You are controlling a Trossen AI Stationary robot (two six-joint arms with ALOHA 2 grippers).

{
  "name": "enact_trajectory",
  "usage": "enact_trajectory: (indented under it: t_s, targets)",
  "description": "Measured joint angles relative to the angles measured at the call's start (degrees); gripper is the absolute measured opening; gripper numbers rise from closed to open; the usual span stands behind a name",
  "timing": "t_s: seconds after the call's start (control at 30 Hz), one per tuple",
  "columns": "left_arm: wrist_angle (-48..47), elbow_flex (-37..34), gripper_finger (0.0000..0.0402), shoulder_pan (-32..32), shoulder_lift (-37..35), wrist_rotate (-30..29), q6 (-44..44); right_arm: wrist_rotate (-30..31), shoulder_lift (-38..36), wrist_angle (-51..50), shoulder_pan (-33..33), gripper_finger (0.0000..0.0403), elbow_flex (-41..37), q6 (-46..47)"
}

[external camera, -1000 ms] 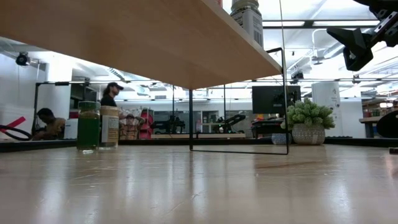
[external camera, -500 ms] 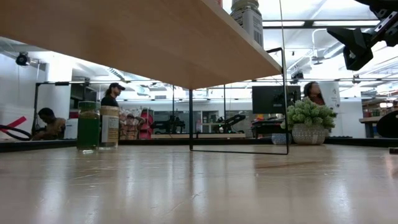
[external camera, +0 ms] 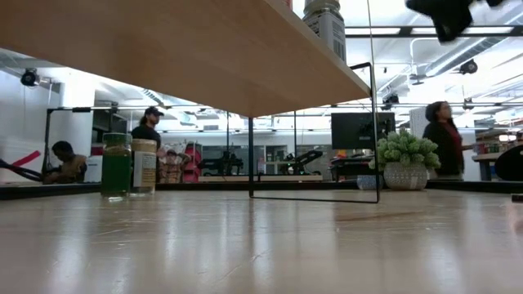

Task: Shelf spices
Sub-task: Remove the white seasoning bottle from the shelf

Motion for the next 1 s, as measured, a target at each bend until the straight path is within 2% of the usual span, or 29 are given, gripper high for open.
enact_trajectory:
  t_s: [0.1,0.23,0.33,0.53,0.67,0.8,1.0]
  targets:
    - [2.74,-4.18,0.0205,-2.82,-0.27,-4.50,-2.26,-0.23,7.67,-2.67,0.01,0.0272,8.37,-3.81]
    - [7.97,-9.90,0.0199,-5.69,-1.26,-7.18,-4.62,-0.26,13.35,-9.85,0.00,0.0272,19.08,-5.69]
    - [11.71,-13.74,0.0197,-7.61,-2.51,-9.40,-5.13,-0.21,15.09,-15.08,0.00,0.0272,25.63,-5.73]
    - [15.36,-20.68,0.0196,-11.34,-5.58,-18.17,-6.23,0.18,15.84,-24.21,-1.70,0.0272,34.58,-4.90]
    - [16.06,-25.57,0.0197,-12.09,-8.39,-21.76,-9.10,-2.71,16.24,-28.53,-4.83,0.0272,37.28,-4.16]
    - [17.67,-31.09,0.0198,-12.04,-10.99,-22.20,-12.35,-7.62,17.11,-28.50,-8.79,0.0272,36.79,-3.91]
    - [25.00,-39.54,0.0195,-12.19,-14.60,-23.83,-13.14,-8.61,19.32,-27.47,-12.37,0.0272,33.89,-5.68]
